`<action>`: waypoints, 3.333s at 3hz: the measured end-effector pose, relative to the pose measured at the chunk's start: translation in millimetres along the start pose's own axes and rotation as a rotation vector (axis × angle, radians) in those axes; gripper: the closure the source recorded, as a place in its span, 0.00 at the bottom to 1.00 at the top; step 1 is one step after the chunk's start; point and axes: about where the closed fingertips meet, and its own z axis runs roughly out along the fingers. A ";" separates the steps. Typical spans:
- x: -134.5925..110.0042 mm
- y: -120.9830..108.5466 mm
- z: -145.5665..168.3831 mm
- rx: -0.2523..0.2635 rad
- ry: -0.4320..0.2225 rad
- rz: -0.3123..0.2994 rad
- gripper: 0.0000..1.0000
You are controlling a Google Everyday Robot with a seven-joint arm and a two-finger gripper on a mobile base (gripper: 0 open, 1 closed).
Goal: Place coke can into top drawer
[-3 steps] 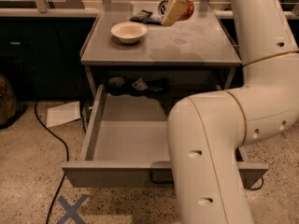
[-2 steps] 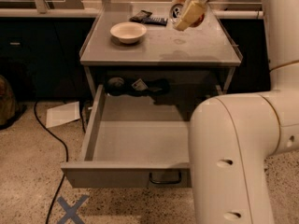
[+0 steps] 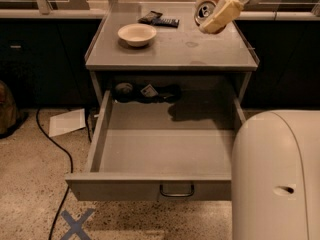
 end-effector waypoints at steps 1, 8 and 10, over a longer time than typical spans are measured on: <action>-15.5 12.3 5.6 -0.051 -0.109 0.024 1.00; 56.2 143.5 90.4 -0.118 -0.244 0.389 1.00; 86.0 183.7 157.6 -0.243 -0.289 0.461 1.00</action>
Offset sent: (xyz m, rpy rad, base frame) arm -0.1104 0.0617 -0.0680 0.1086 0.2100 0.1585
